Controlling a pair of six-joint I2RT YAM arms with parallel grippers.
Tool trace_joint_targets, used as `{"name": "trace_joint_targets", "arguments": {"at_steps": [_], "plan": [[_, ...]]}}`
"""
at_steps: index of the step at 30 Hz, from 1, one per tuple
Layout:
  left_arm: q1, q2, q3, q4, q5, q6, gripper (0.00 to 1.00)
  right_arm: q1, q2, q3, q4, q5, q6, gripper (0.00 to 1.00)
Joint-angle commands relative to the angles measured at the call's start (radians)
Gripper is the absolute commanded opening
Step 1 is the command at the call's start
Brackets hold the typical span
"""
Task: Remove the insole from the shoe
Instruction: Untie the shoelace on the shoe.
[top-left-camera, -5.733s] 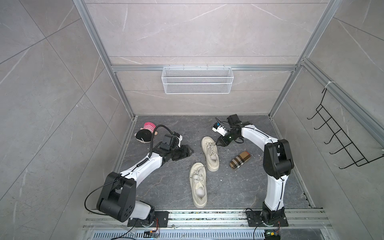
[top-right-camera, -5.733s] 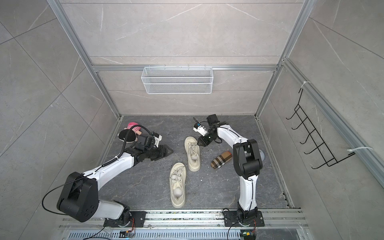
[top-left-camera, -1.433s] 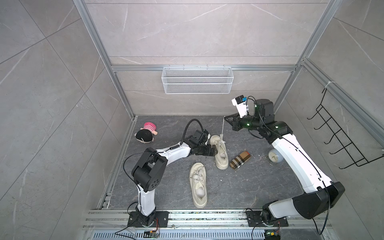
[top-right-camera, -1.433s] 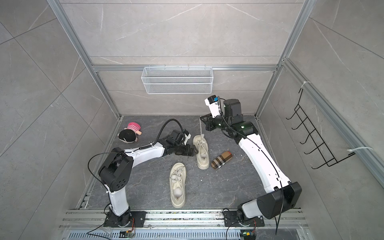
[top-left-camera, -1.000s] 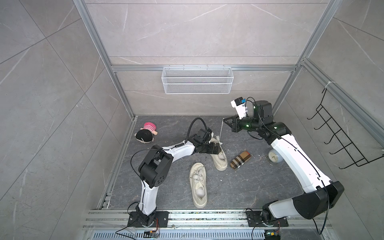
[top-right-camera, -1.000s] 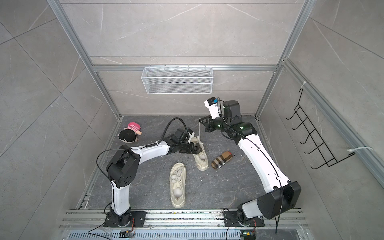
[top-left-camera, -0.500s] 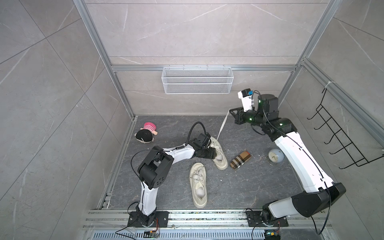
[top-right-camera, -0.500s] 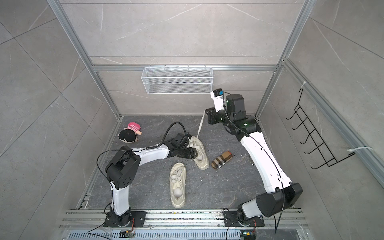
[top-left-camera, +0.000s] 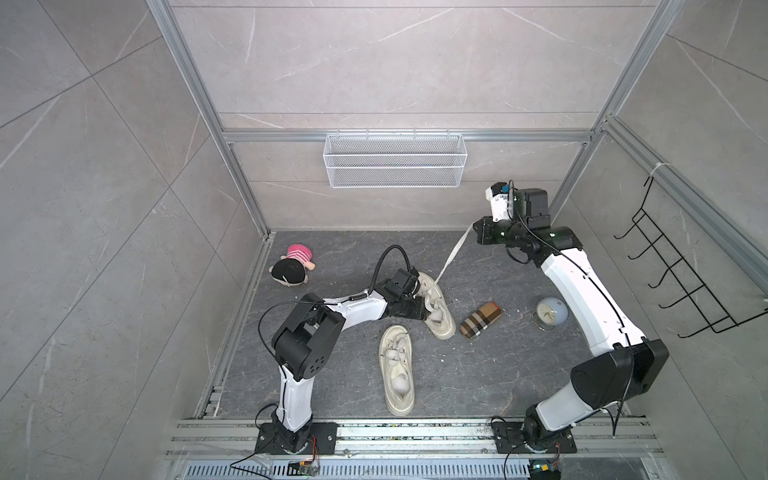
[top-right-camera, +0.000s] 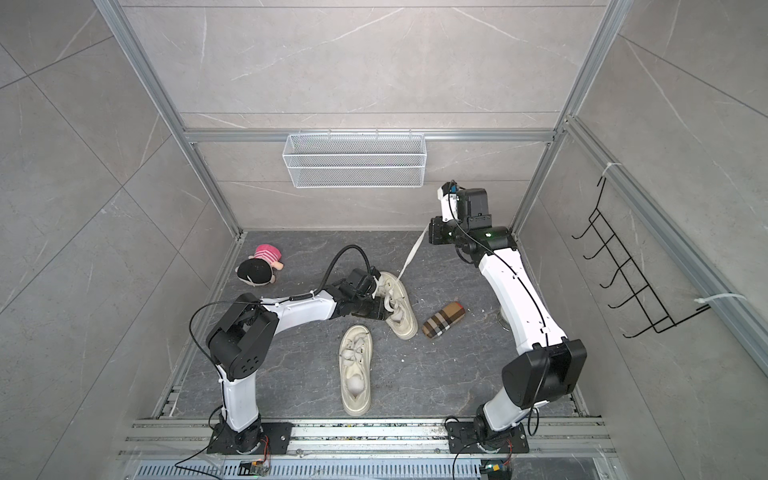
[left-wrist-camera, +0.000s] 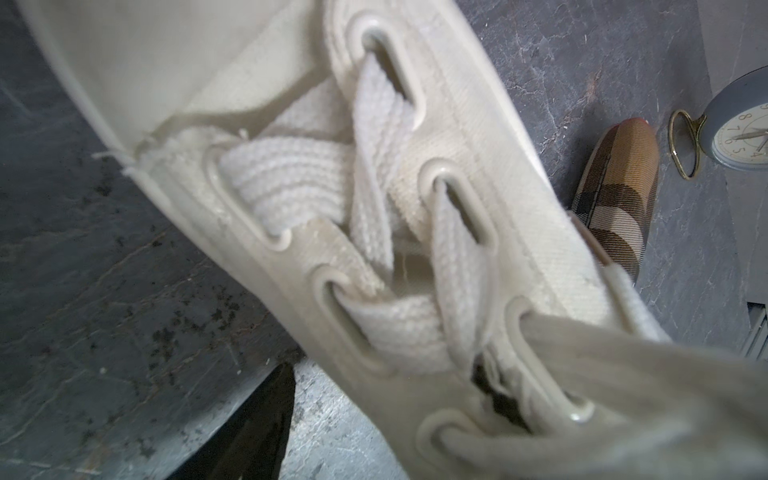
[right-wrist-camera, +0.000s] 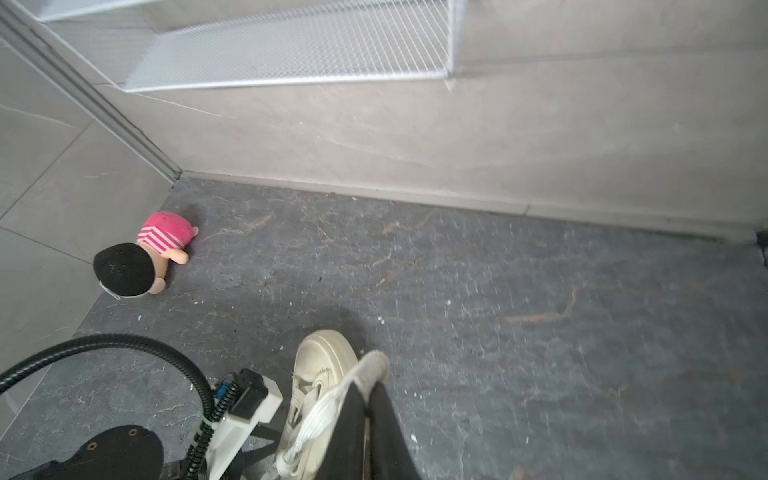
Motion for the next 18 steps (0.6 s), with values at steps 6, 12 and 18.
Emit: {"name": "trace_joint_targets", "arguments": {"at_steps": [6,12,18], "plan": [[0.004,-0.046,0.056,-0.053,0.032,0.061,0.76,-0.055,-0.045,-0.034,-0.157,0.136,-0.079,0.61],[0.004,-0.077,0.059,-0.057,0.037,0.079,0.81,-0.038,-0.075,-0.215,-0.096,-0.231,-0.056,0.55],[0.028,-0.146,0.027,-0.061,0.025,0.085,0.84,0.080,-0.021,-0.407,0.054,-0.319,-0.009,0.53]]}}
